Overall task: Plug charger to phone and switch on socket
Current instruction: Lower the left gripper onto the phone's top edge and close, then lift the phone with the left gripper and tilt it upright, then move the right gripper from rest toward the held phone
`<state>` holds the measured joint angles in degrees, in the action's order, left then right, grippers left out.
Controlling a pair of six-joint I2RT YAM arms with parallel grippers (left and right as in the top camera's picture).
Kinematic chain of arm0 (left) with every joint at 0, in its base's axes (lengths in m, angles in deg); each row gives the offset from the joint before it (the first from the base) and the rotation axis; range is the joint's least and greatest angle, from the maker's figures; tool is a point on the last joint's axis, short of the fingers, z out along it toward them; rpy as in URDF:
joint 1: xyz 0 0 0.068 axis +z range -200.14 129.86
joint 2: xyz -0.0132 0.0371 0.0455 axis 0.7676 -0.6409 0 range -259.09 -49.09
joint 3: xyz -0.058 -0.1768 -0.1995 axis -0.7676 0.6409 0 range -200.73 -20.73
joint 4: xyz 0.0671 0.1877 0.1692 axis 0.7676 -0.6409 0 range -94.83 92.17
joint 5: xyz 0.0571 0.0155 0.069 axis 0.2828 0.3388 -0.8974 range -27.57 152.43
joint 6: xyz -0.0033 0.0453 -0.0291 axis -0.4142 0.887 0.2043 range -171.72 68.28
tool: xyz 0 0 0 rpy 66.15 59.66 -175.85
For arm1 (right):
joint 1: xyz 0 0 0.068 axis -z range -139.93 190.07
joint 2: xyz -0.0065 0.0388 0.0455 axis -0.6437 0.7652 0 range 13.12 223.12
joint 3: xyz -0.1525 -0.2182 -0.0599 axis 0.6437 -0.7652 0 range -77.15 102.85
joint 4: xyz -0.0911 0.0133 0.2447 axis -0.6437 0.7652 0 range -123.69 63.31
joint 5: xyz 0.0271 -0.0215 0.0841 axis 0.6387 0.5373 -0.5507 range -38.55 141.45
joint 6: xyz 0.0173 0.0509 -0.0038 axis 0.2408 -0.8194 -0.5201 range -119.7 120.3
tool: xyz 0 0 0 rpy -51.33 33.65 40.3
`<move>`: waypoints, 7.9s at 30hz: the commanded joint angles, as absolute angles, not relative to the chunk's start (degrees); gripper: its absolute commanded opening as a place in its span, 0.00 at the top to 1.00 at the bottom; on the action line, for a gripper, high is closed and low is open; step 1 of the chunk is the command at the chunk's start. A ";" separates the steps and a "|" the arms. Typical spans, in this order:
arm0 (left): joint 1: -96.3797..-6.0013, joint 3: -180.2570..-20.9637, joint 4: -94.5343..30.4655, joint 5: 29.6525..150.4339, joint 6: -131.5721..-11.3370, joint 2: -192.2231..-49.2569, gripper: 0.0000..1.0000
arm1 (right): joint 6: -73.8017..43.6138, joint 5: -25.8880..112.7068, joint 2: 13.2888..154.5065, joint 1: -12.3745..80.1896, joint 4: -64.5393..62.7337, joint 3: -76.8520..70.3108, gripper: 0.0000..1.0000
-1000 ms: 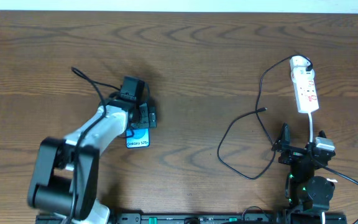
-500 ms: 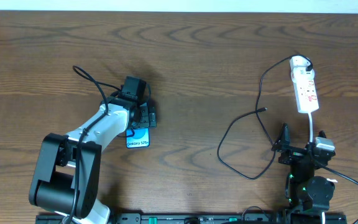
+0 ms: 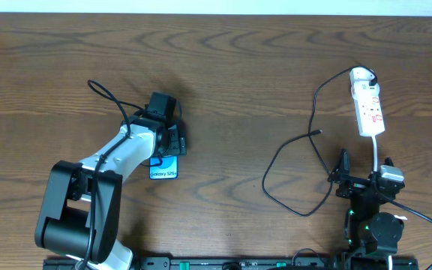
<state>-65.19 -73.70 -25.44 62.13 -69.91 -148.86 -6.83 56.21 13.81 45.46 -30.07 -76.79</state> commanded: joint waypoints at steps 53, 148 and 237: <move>-65.12 -73.49 -32.72 69.96 -69.85 -140.31 0.32 | -6.46 56.69 13.44 45.33 -29.98 -76.85 0.01; -62.79 -73.49 -4.35 118.35 -120.25 -135.13 0.32 | -14.20 44.34 13.44 45.33 -29.90 -76.85 0.01; -62.79 -73.49 -4.35 118.79 -125.82 -135.13 0.32 | -28.78 31.31 74.62 30.75 -31.38 -45.07 0.01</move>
<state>-62.98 -73.53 -4.86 116.38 -125.30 -136.09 -29.15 26.37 74.58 32.98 -31.56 -46.12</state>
